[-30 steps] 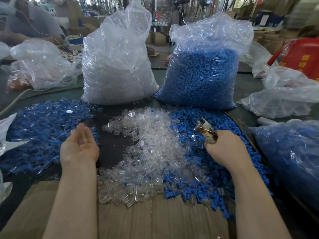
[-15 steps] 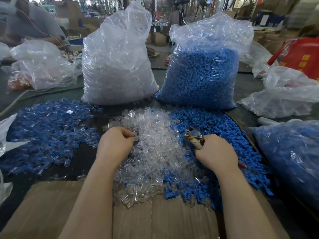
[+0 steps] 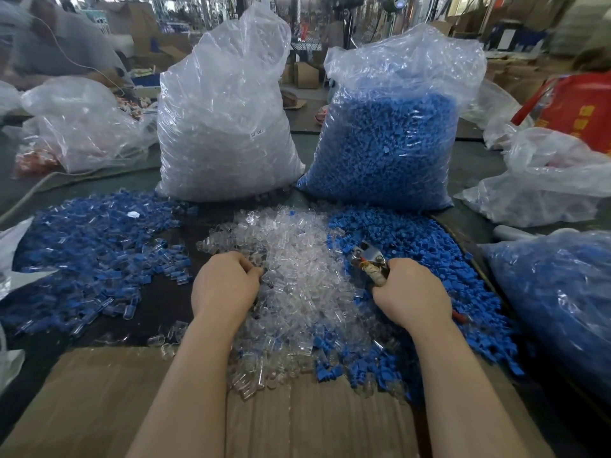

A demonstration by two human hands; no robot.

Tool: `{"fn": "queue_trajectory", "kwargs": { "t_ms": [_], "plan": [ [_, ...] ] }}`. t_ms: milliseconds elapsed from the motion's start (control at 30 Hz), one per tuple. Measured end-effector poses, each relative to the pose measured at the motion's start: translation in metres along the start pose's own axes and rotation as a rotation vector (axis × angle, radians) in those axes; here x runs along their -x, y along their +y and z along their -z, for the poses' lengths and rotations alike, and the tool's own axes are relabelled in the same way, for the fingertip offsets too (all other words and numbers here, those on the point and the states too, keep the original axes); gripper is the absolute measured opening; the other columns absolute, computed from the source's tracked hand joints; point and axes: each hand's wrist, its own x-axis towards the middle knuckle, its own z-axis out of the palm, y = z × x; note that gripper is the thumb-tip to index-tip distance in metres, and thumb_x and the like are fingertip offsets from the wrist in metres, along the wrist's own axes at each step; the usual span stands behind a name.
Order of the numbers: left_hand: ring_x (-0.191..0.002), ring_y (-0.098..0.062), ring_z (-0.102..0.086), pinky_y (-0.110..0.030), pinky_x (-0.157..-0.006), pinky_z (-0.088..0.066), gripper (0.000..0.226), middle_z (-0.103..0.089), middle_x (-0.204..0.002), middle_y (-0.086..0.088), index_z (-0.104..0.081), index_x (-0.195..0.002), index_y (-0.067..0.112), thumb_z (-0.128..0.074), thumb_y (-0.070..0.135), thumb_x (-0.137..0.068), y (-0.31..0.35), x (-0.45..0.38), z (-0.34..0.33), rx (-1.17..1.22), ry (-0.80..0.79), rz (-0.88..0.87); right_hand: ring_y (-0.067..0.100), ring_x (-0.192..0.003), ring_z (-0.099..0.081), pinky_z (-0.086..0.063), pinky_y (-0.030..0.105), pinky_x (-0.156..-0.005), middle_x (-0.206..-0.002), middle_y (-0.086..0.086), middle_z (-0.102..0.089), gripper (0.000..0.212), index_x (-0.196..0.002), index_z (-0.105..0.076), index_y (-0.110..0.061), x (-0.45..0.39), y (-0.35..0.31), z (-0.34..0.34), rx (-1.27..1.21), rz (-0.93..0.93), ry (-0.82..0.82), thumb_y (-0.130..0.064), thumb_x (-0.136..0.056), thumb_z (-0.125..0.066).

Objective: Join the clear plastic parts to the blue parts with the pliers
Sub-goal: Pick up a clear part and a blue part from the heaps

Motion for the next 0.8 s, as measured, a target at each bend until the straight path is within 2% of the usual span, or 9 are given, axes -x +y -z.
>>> {"fn": "queue_trajectory", "kwargs": {
  "t_ms": [67,133,200,300,367,467,533,633,800],
  "plan": [
    [-0.083,-0.020,-0.062,-0.035,-0.073,-0.051,0.016,-0.068,-0.087,0.001,-0.067,-0.088,0.022,-0.063,0.036,-0.094,0.000,0.000,0.000,0.006,-0.007,0.006,0.016,-0.061,-0.047,-0.028,0.028,-0.046,-0.078,0.002,-0.054,0.019,-0.076,-0.048,-0.019,0.001,-0.001,0.000,0.005,-0.001,-0.002,-0.027,-0.085,-0.063],
    [-0.090,-0.021,-0.062,-0.035,-0.076,-0.051,0.017,-0.068,-0.097,-0.001,-0.068,-0.099,0.022,-0.063,0.036,-0.094,0.000,0.000,0.000,-0.002,0.000,-0.009,0.016,-0.060,-0.047,-0.028,0.028,-0.046,-0.077,0.001,-0.053,0.021,-0.075,-0.047,-0.020,0.001,-0.001,0.000,0.010,-0.001,-0.003,-0.027,-0.085,-0.063],
    [-0.087,-0.019,-0.061,-0.033,-0.073,-0.049,0.017,-0.069,-0.099,0.000,-0.071,-0.104,0.023,-0.063,0.033,-0.094,0.000,-0.001,-0.002,0.014,0.002,-0.032,0.016,-0.060,-0.047,-0.028,0.027,-0.046,-0.076,0.001,-0.054,0.019,-0.075,-0.048,-0.019,0.002,-0.001,0.001,0.005,0.004,-0.011,-0.026,-0.085,-0.063],
    [-0.072,-0.009,-0.055,-0.028,-0.063,-0.042,0.008,-0.065,-0.082,0.008,-0.071,-0.094,0.026,-0.066,0.032,-0.092,-0.002,-0.002,-0.003,0.064,-0.012,-0.020,0.017,-0.061,-0.049,-0.028,0.028,-0.047,-0.076,0.002,-0.054,0.018,-0.075,-0.048,-0.018,0.002,-0.003,0.001,0.004,0.014,-0.037,-0.024,-0.085,-0.062],
    [-0.071,-0.008,-0.056,-0.029,-0.061,-0.042,0.007,-0.064,-0.078,0.009,-0.068,-0.085,0.026,-0.067,0.031,-0.091,-0.003,-0.003,-0.003,0.088,-0.019,-0.002,0.018,-0.062,-0.050,-0.029,0.029,-0.047,-0.079,0.003,-0.054,0.018,-0.076,-0.048,-0.018,0.002,-0.003,0.002,0.000,0.011,-0.045,-0.024,-0.085,-0.062],
    [-0.076,-0.014,-0.060,-0.031,-0.064,-0.045,0.013,-0.066,-0.080,0.007,-0.065,-0.079,0.026,-0.066,0.030,-0.091,-0.002,-0.003,-0.003,0.079,-0.029,0.004,0.020,-0.063,-0.050,-0.030,0.029,-0.048,-0.084,0.005,-0.054,0.019,-0.076,-0.048,-0.018,0.003,-0.003,0.002,-0.001,0.006,-0.051,-0.025,-0.086,-0.062],
    [-0.077,-0.016,-0.061,-0.032,-0.067,-0.048,0.011,-0.066,-0.081,0.005,-0.065,-0.082,0.024,-0.065,0.029,-0.092,-0.002,-0.002,-0.004,0.085,-0.024,-0.002,0.019,-0.062,-0.049,-0.030,0.029,-0.047,-0.085,0.005,-0.055,0.021,-0.075,-0.047,-0.018,0.003,-0.003,0.001,0.007,0.002,-0.051,-0.026,-0.087,-0.062],
    [-0.081,-0.018,-0.062,-0.035,-0.072,-0.052,0.009,-0.066,-0.085,0.004,-0.065,-0.085,0.023,-0.063,0.028,-0.092,-0.001,-0.001,-0.001,0.146,0.024,-0.011,0.019,-0.061,-0.049,-0.031,0.029,-0.047,-0.077,0.004,-0.055,0.019,-0.076,-0.048,-0.017,0.002,0.000,0.002,0.008,-0.005,-0.053,-0.024,-0.087,-0.061],
    [-0.081,-0.017,-0.066,-0.042,-0.078,-0.056,0.005,-0.071,-0.083,0.003,-0.065,-0.083,0.023,-0.066,0.024,-0.089,0.007,0.002,0.008,0.435,0.080,-0.002,0.023,-0.064,-0.054,-0.037,0.030,-0.051,-0.074,0.006,-0.058,0.010,-0.081,-0.053,-0.014,0.000,0.002,0.002,-0.050,-0.003,-0.029,-0.020,-0.084,-0.061]
  ]
}}
